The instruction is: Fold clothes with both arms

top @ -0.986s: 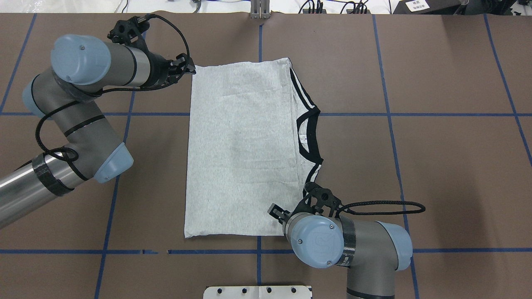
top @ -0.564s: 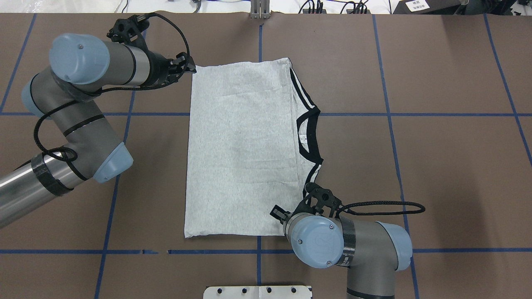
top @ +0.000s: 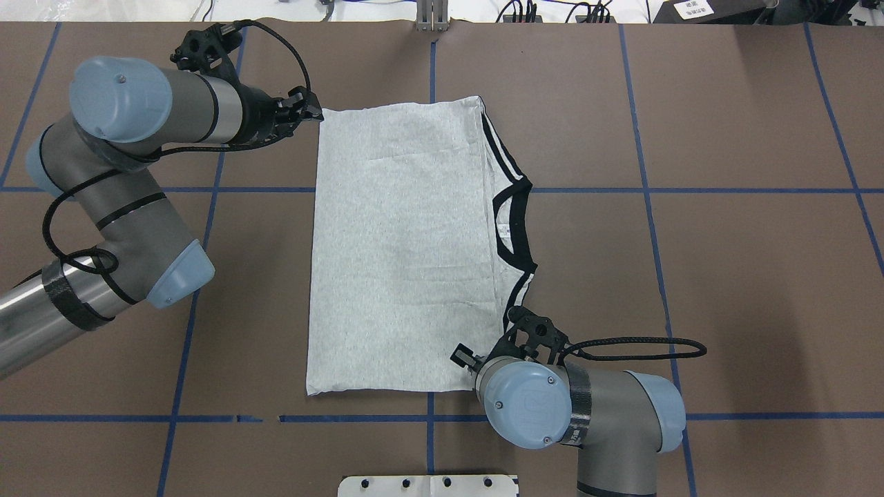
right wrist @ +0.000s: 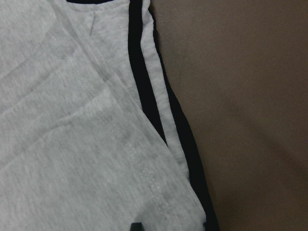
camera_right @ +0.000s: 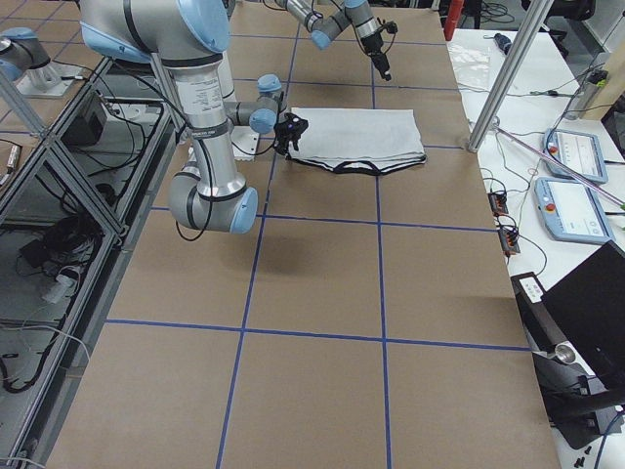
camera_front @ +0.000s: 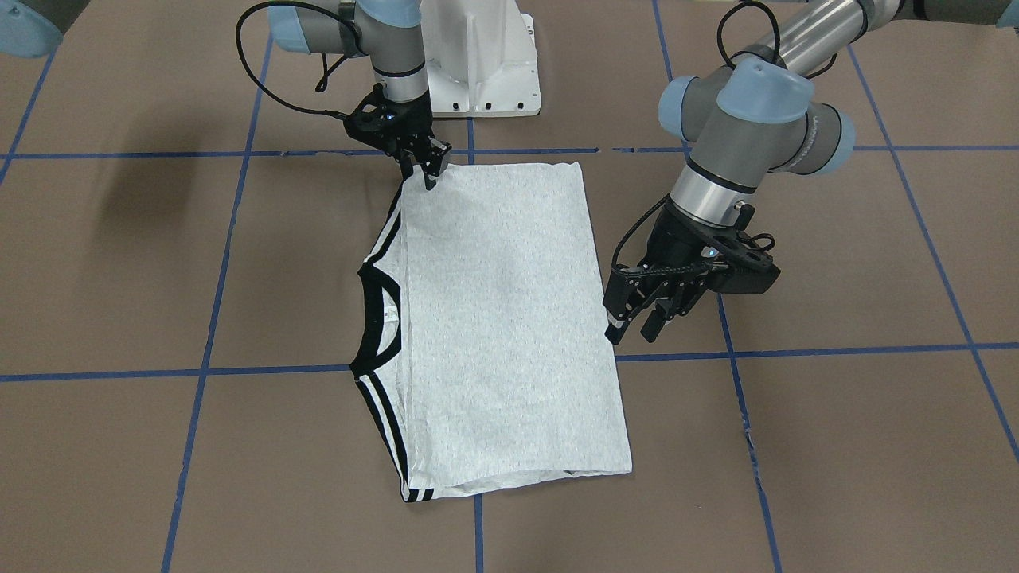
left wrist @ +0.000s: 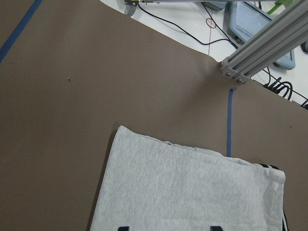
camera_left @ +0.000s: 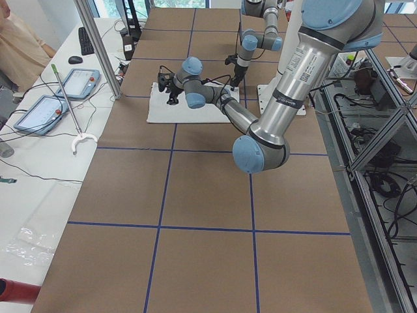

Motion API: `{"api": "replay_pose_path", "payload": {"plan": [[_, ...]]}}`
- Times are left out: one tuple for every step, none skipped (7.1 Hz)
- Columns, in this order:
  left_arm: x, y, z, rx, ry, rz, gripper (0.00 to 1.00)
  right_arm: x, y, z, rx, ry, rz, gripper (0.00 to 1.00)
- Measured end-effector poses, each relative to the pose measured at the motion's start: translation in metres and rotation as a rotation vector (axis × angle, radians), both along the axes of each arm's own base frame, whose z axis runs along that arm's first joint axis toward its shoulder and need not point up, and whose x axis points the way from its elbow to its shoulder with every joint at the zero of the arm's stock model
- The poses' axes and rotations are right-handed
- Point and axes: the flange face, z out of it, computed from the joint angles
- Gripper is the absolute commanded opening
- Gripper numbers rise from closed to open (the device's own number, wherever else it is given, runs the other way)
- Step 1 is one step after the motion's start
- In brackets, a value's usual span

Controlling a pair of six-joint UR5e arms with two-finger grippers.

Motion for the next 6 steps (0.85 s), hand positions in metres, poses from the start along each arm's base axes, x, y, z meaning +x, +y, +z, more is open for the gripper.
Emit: {"api": "replay_pose_path", "payload": {"plan": [[-0.002,0.002,0.000,0.002,0.002,0.000,0.64,0.000,0.000,0.000,0.000,0.000,-0.001,0.00],[-0.003,0.003,0.000,0.002,0.002,0.001,0.64,0.000,0.001,0.001,0.000,0.002,-0.003,0.00],[-0.003,0.003,0.001,0.002,0.002,0.001,0.64,0.000,0.000,0.002,-0.001,0.003,-0.005,0.00],[-0.003,0.003,0.001,0.001,0.001,0.001,0.64,0.001,-0.001,0.002,-0.004,0.002,-0.006,0.00],[-0.003,0.004,0.001,0.000,0.000,0.001,0.64,0.003,-0.006,0.002,-0.009,0.001,-0.002,0.00],[-0.003,0.004,0.001,0.000,0.000,0.001,0.64,0.005,-0.010,0.000,-0.016,-0.005,0.000,0.00]]}}
